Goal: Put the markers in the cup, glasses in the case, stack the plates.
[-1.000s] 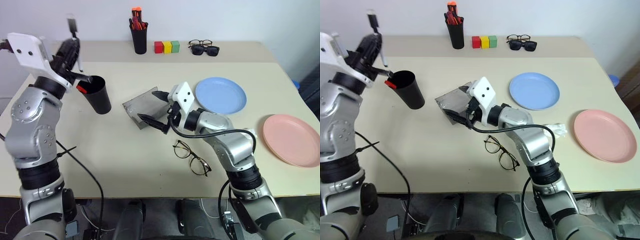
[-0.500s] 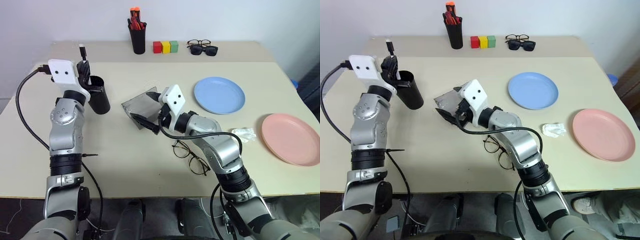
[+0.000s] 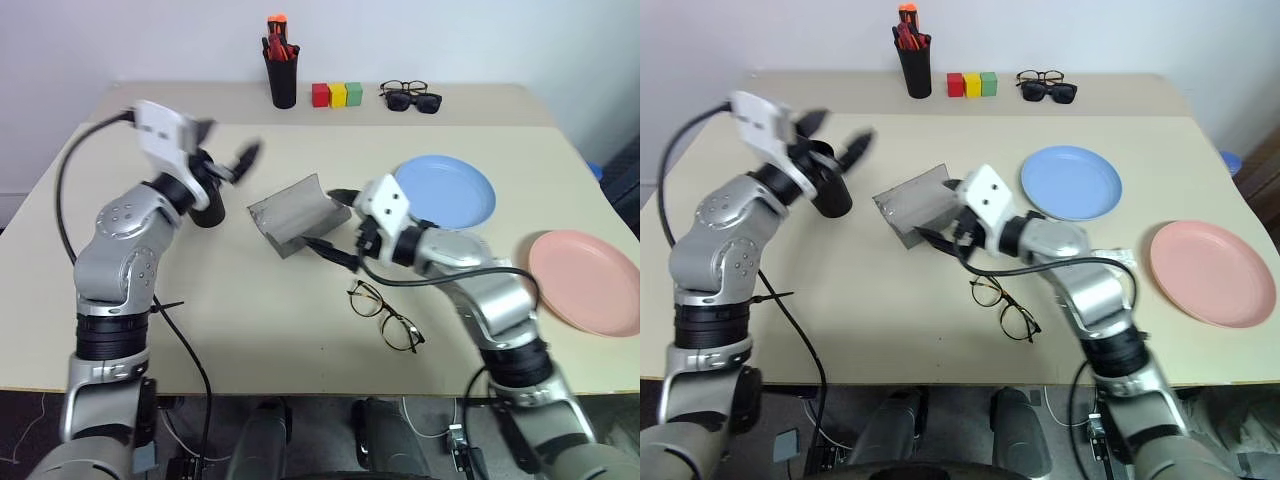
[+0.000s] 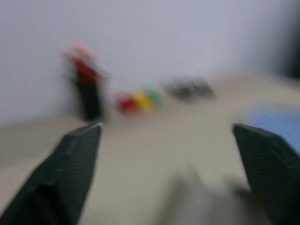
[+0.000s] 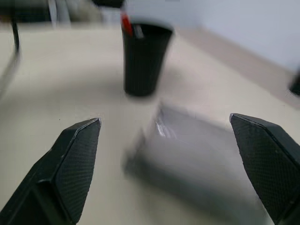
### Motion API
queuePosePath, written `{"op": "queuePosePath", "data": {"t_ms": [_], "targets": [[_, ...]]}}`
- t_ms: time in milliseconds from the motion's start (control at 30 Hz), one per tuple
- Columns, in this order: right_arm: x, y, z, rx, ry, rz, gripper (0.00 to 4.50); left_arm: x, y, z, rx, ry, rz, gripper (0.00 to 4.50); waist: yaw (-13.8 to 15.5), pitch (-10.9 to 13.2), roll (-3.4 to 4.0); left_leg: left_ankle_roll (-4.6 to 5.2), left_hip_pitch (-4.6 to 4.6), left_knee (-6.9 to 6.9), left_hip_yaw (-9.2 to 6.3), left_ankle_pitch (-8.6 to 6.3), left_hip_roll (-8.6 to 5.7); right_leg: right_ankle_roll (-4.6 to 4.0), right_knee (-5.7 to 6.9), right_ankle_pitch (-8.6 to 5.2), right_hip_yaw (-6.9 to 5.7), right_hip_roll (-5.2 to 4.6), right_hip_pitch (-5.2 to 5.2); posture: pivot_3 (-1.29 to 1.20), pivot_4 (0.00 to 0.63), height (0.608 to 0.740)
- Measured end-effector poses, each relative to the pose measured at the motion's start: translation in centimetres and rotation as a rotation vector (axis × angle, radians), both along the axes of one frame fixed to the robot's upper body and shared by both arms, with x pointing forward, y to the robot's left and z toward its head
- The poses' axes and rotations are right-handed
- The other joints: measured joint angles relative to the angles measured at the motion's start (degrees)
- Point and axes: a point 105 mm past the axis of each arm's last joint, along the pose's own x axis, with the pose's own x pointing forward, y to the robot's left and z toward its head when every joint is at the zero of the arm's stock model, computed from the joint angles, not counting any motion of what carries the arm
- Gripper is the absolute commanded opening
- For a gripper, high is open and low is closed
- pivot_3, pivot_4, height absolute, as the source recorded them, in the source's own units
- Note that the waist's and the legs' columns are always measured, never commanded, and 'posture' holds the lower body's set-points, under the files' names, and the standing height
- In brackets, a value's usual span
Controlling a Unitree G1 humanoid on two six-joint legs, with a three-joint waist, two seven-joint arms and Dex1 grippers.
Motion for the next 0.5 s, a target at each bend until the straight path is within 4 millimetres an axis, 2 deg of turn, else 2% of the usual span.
{"op": "queuePosePath", "data": {"t_ms": [133,200,233,300,333,500], "targets": [[-0.4,-2.2,0.0,-0.045,0.012,-0.016,4.50,-0.5,-2.8,-5.9,0.125,0.269,-0.109,4.46,-1.04,0.02,0.02,0.01,0.00,-0.01,-0.03,0.00,0.05,-0.02,0.05,-0.01,0.00,0.06,-0.03,0.00,0.150,0.740],[-0.5,-3.2,0.2,-0.061,0.007,-0.041,4.50,-0.3,-3.4,-8.0,0.170,0.361,-0.121,4.46,-1.35,0.02,0.02,0.02,0.00,0.01,-0.03,-0.01,0.05,-0.01,0.05,-0.01,0.00,0.05,-0.02,0.00,0.150,0.740],[-0.6,-3.5,0.2,-0.064,0.009,-0.052,4.50,-0.2,-3.5,-8.7,0.183,0.390,-0.126,4.23,-1.39,0.02,0.02,0.02,0.00,0.00,-0.03,-0.01,0.05,-0.01,0.05,-0.01,0.00,0.06,-0.03,0.00,0.150,0.740],[-0.7,-3.8,-0.2,-0.065,0.022,-0.065,4.50,0.0,-3.7,-9.4,0.196,0.426,-0.134,3.62,-1.33,0.02,0.02,0.02,0.00,0.00,-0.03,-0.01,0.06,-0.02,0.06,-0.01,0.00,0.06,-0.06,0.00,0.150,0.740],[-0.8,-3.8,-0.3,-0.065,0.027,-0.069,4.50,0.1,-3.8,-9.5,0.206,0.432,-0.142,3.17,-1.28,0.02,0.02,0.02,-0.02,0.00,-0.03,-0.01,0.06,-0.02,0.06,-0.01,0.00,0.06,-0.05,0.00,0.150,0.740],[-1.5,-4.0,-0.3,-0.056,0.029,-0.091,4.50,0.5,-3.9,-10.0,0.248,0.432,-0.170,0.60,-1.15,0.02,0.02,0.02,-0.05,0.02,-0.02,-0.01,0.05,-0.01,0.02,-0.01,0.00,0.03,-0.04,0.00,0.150,0.740]]}}
